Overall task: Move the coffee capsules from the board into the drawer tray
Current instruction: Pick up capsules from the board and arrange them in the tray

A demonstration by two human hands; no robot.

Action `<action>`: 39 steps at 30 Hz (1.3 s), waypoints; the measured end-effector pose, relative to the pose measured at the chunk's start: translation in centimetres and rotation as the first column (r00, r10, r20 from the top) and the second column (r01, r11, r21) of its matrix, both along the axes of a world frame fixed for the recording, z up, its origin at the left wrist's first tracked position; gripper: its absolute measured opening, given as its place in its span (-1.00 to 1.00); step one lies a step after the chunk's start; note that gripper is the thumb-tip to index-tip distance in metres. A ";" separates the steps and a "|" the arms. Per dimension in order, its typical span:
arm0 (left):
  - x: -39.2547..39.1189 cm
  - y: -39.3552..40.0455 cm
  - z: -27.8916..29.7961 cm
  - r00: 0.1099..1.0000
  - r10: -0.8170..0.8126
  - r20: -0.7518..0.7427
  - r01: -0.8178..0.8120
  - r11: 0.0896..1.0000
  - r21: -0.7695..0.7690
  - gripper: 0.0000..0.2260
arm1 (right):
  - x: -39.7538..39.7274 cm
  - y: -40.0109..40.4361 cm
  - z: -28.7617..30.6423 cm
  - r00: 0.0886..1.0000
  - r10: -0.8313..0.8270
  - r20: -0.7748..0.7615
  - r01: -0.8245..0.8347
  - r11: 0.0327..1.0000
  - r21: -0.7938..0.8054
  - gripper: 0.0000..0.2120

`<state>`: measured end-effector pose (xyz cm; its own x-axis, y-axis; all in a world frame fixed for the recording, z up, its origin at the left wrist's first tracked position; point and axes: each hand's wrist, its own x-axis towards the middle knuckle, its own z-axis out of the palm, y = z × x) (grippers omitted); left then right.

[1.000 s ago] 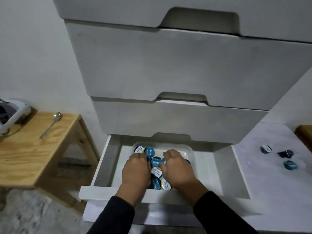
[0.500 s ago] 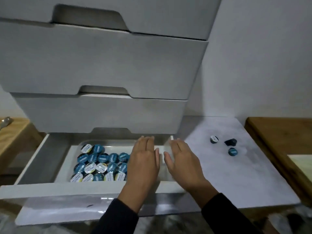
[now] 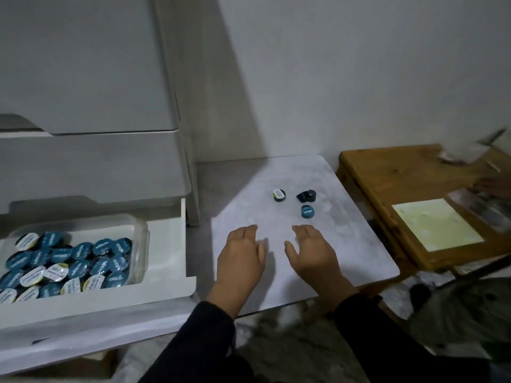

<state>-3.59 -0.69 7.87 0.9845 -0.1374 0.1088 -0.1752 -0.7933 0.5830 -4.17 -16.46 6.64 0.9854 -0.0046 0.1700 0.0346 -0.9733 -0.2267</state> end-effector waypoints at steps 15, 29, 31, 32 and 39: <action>14.3 -8.3 -4.8 0.930 0.007 -0.367 -0.077 0.981 -0.178 -0.65 | 10.8 -8.2 -2.7 0.939 -0.219 -0.265 0.275 0.941 0.195 -0.67; 20.2 -10.7 -6.7 0.930 0.088 -0.357 -0.196 0.940 -0.278 -0.70 | 15.9 -8.8 -6.1 0.904 -0.238 -0.355 0.363 0.866 0.344 -0.73; 20.1 -10.6 -6.9 0.915 0.100 -0.392 -0.234 0.921 -0.311 -0.69 | 15.6 -8.7 -6.3 0.895 -0.243 -0.375 0.384 0.846 0.369 -0.75; 20.0 -10.5 -7.1 0.906 0.105 -0.410 -0.252 0.911 -0.325 -0.69 | 15.4 -8.6 -6.4 0.893 -0.243 -0.378 0.389 0.838 0.382 -0.76; 17.6 -9.8 -6.9 0.837 0.145 -0.527 -0.405 0.812 -0.420 -0.78 | 13.1 -7.8 -6.0 0.881 -0.288 -0.375 0.458 0.719 0.522 -0.82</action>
